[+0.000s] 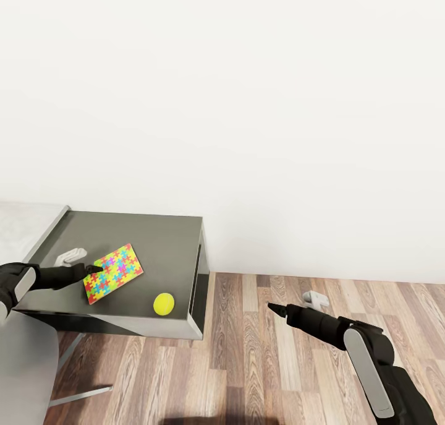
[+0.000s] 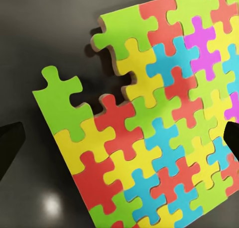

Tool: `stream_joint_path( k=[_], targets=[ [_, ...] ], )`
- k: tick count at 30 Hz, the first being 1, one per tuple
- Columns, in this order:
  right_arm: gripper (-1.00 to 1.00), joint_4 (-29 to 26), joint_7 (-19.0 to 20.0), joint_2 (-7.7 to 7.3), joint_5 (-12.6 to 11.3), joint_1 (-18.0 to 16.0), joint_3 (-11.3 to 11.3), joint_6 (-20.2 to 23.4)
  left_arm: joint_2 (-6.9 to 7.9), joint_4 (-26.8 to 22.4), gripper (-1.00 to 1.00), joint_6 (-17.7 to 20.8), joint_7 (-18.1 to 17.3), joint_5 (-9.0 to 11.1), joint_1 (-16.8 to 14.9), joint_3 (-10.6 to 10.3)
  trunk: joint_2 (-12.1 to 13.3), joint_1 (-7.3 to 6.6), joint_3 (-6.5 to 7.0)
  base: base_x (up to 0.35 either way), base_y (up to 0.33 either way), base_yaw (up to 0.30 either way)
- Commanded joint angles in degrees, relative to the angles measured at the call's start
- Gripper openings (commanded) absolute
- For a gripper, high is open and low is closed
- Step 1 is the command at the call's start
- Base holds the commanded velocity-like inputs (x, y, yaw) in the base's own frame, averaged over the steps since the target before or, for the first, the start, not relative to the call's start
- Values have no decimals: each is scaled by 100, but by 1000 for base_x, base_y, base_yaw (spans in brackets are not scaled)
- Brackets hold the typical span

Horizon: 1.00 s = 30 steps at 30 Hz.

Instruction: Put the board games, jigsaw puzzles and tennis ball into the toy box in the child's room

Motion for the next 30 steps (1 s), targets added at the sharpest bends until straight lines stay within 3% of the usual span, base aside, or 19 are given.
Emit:
stream_joint_path(
  k=[1, 30],
  targets=[
    [100, -3, 59, 1, 51, -4, -8, 27, 1, -1, 100, 47, 2, 37, -4, 12, -10, 3, -13, 0, 0, 0],
    [100, -11, 59, 1, 52, -2, -12, 20, 1, -1, 100, 46, 2, 37, -4, 14, -10, 3, -185, 0, 0, 0]
  ],
)
